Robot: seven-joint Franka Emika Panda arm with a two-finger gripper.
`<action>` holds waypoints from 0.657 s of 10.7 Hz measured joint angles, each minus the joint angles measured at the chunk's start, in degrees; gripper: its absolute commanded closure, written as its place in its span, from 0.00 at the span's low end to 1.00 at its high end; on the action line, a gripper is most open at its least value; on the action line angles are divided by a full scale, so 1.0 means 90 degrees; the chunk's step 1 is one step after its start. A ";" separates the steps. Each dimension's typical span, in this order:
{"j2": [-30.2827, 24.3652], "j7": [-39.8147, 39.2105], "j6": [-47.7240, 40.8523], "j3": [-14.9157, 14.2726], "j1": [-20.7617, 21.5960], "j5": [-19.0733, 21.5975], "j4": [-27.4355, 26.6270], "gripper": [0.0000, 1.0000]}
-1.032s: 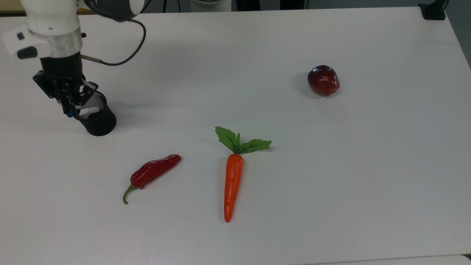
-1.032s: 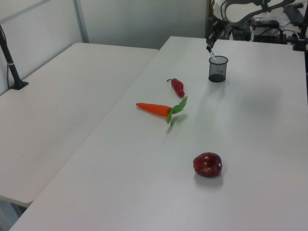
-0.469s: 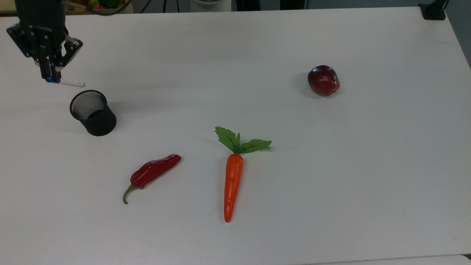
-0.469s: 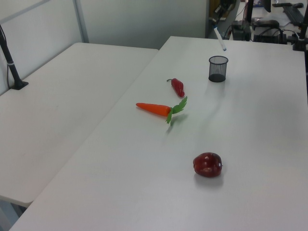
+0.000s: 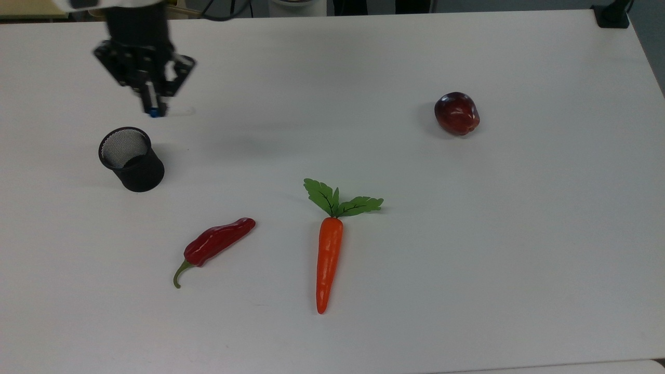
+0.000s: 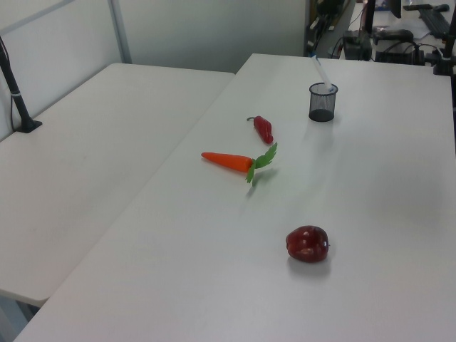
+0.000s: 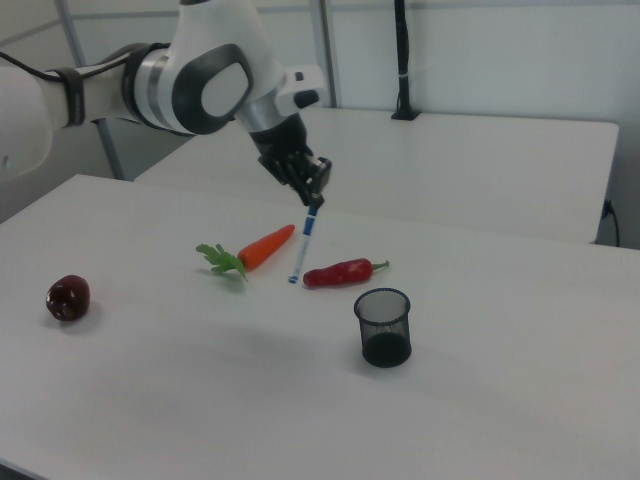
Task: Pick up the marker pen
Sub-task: 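Lift the marker straight up out of the pen cup, then carry the marker away from the cup and lower it to the table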
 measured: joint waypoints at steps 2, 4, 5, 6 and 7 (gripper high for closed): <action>-0.0036 0.0262 -0.0660 0.0050 0.0448 0.0001 -0.0010 0.87; -0.0072 0.0375 -0.1388 0.0296 0.0783 0.0002 -0.0046 0.87; -0.0079 0.0392 -0.1602 0.0451 0.0913 0.0003 -0.0130 0.87; -0.0079 0.0405 -0.1675 0.0576 0.1042 0.0004 -0.0287 0.87; -0.0072 0.0416 -0.1681 0.0642 0.1193 0.0005 -0.0490 0.87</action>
